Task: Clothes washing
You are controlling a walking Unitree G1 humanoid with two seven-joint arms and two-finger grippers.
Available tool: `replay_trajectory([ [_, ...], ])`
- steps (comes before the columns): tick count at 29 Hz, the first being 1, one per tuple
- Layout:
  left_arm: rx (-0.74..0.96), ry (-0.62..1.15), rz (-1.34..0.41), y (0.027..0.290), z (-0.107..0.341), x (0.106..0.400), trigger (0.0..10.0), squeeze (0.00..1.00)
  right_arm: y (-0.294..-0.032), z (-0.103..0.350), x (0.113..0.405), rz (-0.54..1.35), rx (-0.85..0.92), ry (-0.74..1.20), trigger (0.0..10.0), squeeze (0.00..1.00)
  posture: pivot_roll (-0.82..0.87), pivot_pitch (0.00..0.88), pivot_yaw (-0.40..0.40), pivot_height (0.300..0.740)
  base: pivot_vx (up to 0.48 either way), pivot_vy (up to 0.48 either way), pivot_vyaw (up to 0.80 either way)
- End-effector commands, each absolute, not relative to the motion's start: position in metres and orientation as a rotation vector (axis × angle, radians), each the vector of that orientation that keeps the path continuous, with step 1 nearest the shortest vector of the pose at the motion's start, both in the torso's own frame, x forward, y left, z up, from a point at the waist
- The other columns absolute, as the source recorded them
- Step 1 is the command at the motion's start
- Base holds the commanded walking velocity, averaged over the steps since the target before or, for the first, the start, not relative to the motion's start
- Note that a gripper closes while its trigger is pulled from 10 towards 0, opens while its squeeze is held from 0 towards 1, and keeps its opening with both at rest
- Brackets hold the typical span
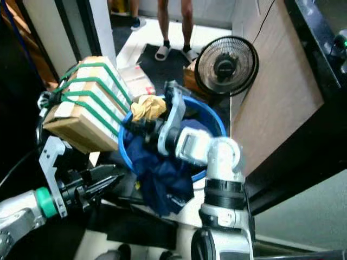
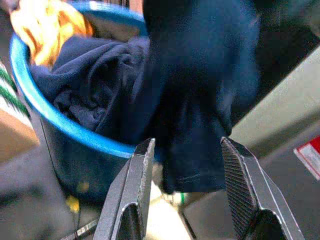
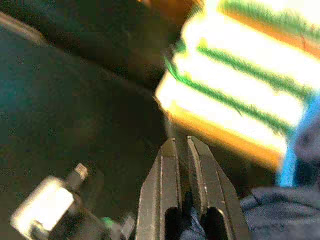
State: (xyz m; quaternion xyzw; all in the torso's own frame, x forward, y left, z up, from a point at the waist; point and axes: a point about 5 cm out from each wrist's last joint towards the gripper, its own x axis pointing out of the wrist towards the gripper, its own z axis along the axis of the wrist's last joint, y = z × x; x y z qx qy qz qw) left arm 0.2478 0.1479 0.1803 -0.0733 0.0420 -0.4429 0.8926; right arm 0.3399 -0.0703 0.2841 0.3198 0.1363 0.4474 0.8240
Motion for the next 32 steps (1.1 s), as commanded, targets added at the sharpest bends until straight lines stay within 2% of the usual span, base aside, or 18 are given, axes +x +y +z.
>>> replay_trajectory([
  [1, -0.179, 0.084, -0.910, 0.150, 0.178, 0.249, 10.0, 0.00, -0.082, 0.324, 0.350, 0.935, 0.756, 0.095, 0.0, 0.00, 0.15, 0.028, 0.042, 0.740, 0.000, 0.000, 0.00],
  [2, -0.185, 0.071, -0.907, 0.150, 0.179, 0.251, 10.0, 0.00, -0.093, 0.350, 0.357, 0.896, 0.795, -0.013, 0.0, 0.00, 0.15, 0.020, 0.045, 0.740, 0.000, 0.000, 0.00],
  [4, -0.185, 0.071, -0.907, 0.150, 0.179, 0.251, 10.0, 0.00, -0.093, 0.350, 0.357, 0.896, 0.795, -0.013, 0.0, 0.00, 0.15, 0.020, 0.045, 0.740, 0.000, 0.000, 0.00],
  [5, -0.190, 0.057, -0.904, 0.149, 0.181, 0.253, 10.0, 0.00, -0.108, 0.383, 0.362, 0.837, 0.844, -0.161, 0.0, 0.00, 0.15, 0.020, 0.045, 0.740, 0.000, 0.000, 0.00],
  [6, -0.190, 0.057, -0.904, 0.149, 0.181, 0.253, 10.0, 0.00, -0.108, 0.383, 0.362, 0.837, 0.844, -0.161, 0.0, 0.00, 0.15, 0.020, 0.045, 0.740, 0.000, 0.000, 0.00],
  [7, -0.191, 0.048, -0.902, 0.148, 0.182, 0.255, 10.0, 0.00, -0.127, 0.417, 0.363, 0.795, 0.905, -0.318, 0.0, 0.00, 0.15, 0.007, 0.046, 0.740, 0.000, 0.000, 0.00],
  [9, -0.191, 0.048, -0.902, 0.148, 0.182, 0.255, 10.0, 0.00, -0.127, 0.417, 0.363, 0.795, 0.905, -0.318, 0.0, 0.00, 0.15, 0.007, 0.046, 0.740, 0.000, 0.000, 0.00],
  [10, -0.192, 0.031, -0.892, 0.147, 0.183, 0.258, 10.0, 0.00, -0.153, 0.456, 0.356, 0.759, 0.977, -0.516, 0.0, 0.00, 0.16, 0.000, 0.040, 0.740, 0.000, 0.000, 0.00],
  [12, -0.192, 0.031, -0.892, 0.147, 0.183, 0.258, 10.0, 0.00, -0.153, 0.456, 0.356, 0.759, 0.977, -0.516, 0.0, 0.00, 0.16, 0.000, 0.040, 0.740, 0.000, 0.000, 0.00],
  [13, -0.191, 0.014, -0.878, 0.146, 0.184, 0.261, 10.0, 0.00, -0.170, 0.477, 0.349, 0.732, 1.012, -0.634, 0.0, 0.00, 0.16, 0.000, 0.040, 0.740, 0.000, 0.000, 0.00],
  [14, -0.192, -0.042, -0.768, 0.148, 0.187, 0.272, 10.0, 0.00, -0.167, 0.460, 0.357, 0.650, 0.915, -0.597, 0.0, 0.00, 0.15, 0.000, 0.043, 0.740, 0.000, 0.000, 0.00],
  [18, -0.203, -0.068, -0.685, 0.151, 0.188, 0.278, 10.0, 0.00, -0.153, 0.429, 0.366, 0.596, 0.809, -0.492, 0.0, 0.00, 0.15, 0.000, 0.057, 0.740, 0.000, 0.000, 0.00],
  [20, -0.212, -0.068, -0.561, 0.152, 0.189, 0.285, 10.0, 0.00, -0.139, 0.370, 0.375, 0.483, 0.653, -0.349, 0.0, 0.00, 0.15, 0.000, 0.058, 0.740, 0.000, 0.000, 0.00],
  [28, -0.200, -0.066, -0.465, 0.153, 0.190, 0.291, 10.0, 0.00, -0.136, 0.318, 0.380, 0.364, 0.527, -0.255, 0.4, 0.00, 0.15, 0.000, 0.059, 0.740, 0.000, 0.000, 0.00],
  [29, -0.189, -0.064, -0.428, 0.154, 0.190, 0.292, 10.0, 0.00, -0.139, 0.288, 0.380, 0.297, 0.454, -0.234, 9.0, 0.00, 0.15, 0.000, 0.059, 0.740, 0.000, 0.000, 0.00],
  [30, -0.189, -0.064, -0.428, 0.154, 0.190, 0.292, 10.0, 0.00, -0.139, 0.288, 0.380, 0.297, 0.454, -0.234, 9.0, 0.00, 0.15, 0.000, 0.059, 0.740, 0.000, 0.000, 0.00],
  [31, -0.180, -0.065, -0.395, 0.156, 0.191, 0.292, 10.0, 0.00, -0.140, 0.263, 0.371, 0.285, 0.408, -0.210, 10.0, 0.00, 0.15, 0.000, 0.059, 0.740, 0.000, 0.000, 0.00],
  [32, -0.180, -0.065, -0.395, 0.156, 0.191, 0.292, 10.0, 0.00, -0.140, 0.263, 0.371, 0.285, 0.408, -0.210, 10.0, 0.00, 0.15, 0.000, 0.059, 0.740, 0.000, 0.000, 0.00],
])
